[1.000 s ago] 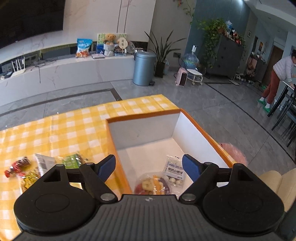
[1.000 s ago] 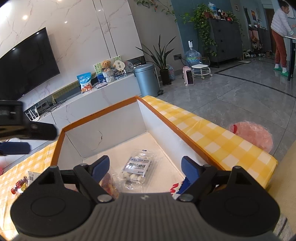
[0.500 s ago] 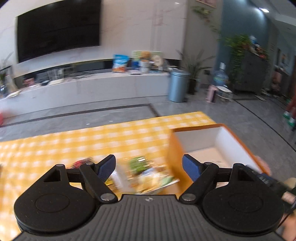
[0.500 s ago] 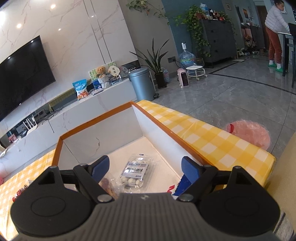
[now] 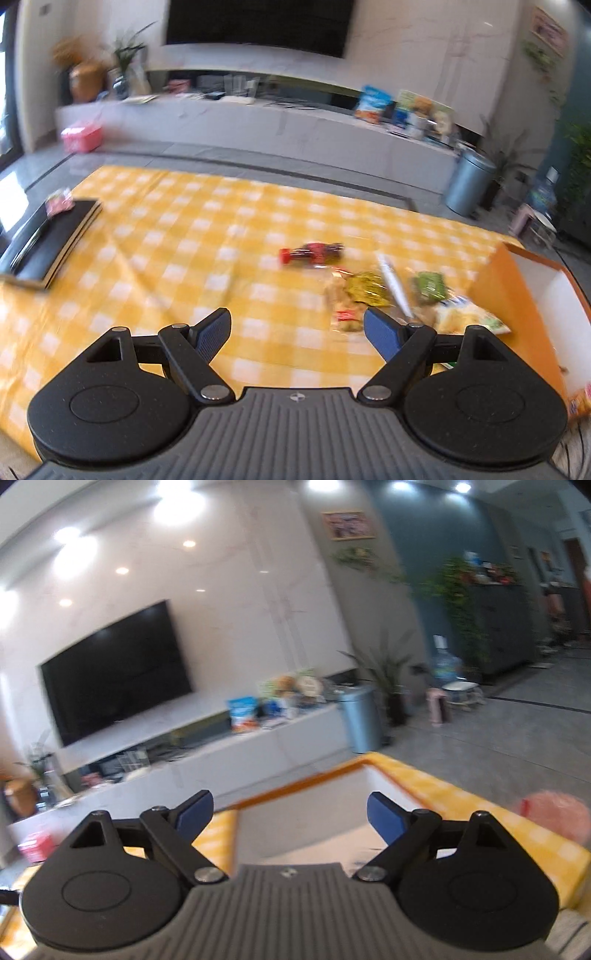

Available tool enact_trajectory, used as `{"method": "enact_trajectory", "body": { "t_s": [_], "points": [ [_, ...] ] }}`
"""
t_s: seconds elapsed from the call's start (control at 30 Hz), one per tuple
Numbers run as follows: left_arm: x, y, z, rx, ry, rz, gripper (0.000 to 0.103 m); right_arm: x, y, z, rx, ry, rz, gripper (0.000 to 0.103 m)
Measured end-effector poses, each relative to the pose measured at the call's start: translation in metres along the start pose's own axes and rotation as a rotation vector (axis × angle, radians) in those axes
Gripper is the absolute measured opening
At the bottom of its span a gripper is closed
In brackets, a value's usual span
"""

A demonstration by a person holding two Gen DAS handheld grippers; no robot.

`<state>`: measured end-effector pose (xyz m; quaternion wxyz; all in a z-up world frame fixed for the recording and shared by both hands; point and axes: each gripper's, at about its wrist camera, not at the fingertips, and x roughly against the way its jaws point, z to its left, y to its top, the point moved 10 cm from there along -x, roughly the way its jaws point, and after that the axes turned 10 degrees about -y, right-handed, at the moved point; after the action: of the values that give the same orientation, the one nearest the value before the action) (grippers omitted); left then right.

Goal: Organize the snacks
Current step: 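Move both empty grippers back toward the snacks on the table, then grasp the green-and-white potato stick bag with the right gripper and lift it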

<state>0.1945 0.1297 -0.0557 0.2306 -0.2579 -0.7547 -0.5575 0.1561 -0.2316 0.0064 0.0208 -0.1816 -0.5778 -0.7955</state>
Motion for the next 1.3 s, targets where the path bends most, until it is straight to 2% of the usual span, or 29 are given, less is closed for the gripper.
{"method": "enact_trajectory", "body": {
  "t_s": [0.07, 0.13, 0.17, 0.2, 0.27, 0.37, 0.43, 0.47, 0.57, 0.73, 0.93, 1.0, 1.17, 1.23, 1.3],
  "points": [
    [0.003, 0.0, 0.016, 0.044, 0.033, -0.022, 0.096, 0.007, -0.007, 0.031, -0.046, 0.13, 0.041, 0.093],
    [0.005, 0.0, 0.03, 0.061, 0.03, -0.022, 0.096, 0.011, -0.027, 0.066, -0.152, 0.294, 0.15, 0.096],
    [0.004, -0.001, 0.034, 0.069, 0.027, -0.014, 0.096, 0.012, -0.038, 0.083, -0.193, 0.344, 0.2, 0.096],
    [0.005, -0.003, 0.042, 0.082, 0.026, -0.009, 0.096, 0.01, -0.05, 0.097, -0.215, 0.354, 0.235, 0.096],
    [0.005, -0.007, 0.049, 0.104, 0.024, -0.004, 0.096, -0.001, -0.075, 0.118, -0.193, 0.242, 0.288, 0.1],
    [0.002, -0.011, 0.051, 0.103, -0.006, 0.001, 0.096, -0.027, -0.109, 0.143, -0.119, 0.105, 0.379, 0.1],
    [-0.002, -0.011, 0.05, 0.104, -0.025, 0.008, 0.096, -0.043, -0.125, 0.141, -0.127, -0.03, 0.422, 0.1],
    [-0.004, -0.011, 0.051, 0.108, -0.033, 0.01, 0.096, -0.05, -0.131, 0.138, -0.157, -0.067, 0.438, 0.1],
    [-0.01, -0.013, 0.057, 0.117, -0.051, 0.024, 0.096, -0.07, -0.143, 0.131, -0.222, -0.109, 0.474, 0.1],
    [-0.023, -0.021, 0.068, 0.158, -0.048, 0.057, 0.096, -0.091, -0.149, 0.124, -0.2, -0.242, 0.431, 0.1],
    [-0.031, -0.027, 0.063, 0.135, -0.063, 0.085, 0.096, -0.118, -0.167, 0.118, -0.302, -0.351, 0.447, 0.1],
    [-0.036, -0.03, 0.061, 0.128, -0.056, 0.099, 0.096, -0.126, -0.167, 0.117, -0.291, -0.404, 0.406, 0.1],
    [-0.047, -0.034, 0.057, 0.116, -0.062, 0.123, 0.096, -0.143, -0.17, 0.111, -0.303, -0.437, 0.353, 0.1],
    [-0.05, -0.035, 0.053, 0.147, -0.101, 0.131, 0.096, -0.146, -0.177, 0.107, -0.286, -0.448, 0.373, 0.1],
    [-0.049, -0.035, 0.05, 0.156, -0.12, 0.129, 0.096, -0.147, -0.176, 0.11, -0.232, -0.42, 0.359, 0.1]
  ]
}}
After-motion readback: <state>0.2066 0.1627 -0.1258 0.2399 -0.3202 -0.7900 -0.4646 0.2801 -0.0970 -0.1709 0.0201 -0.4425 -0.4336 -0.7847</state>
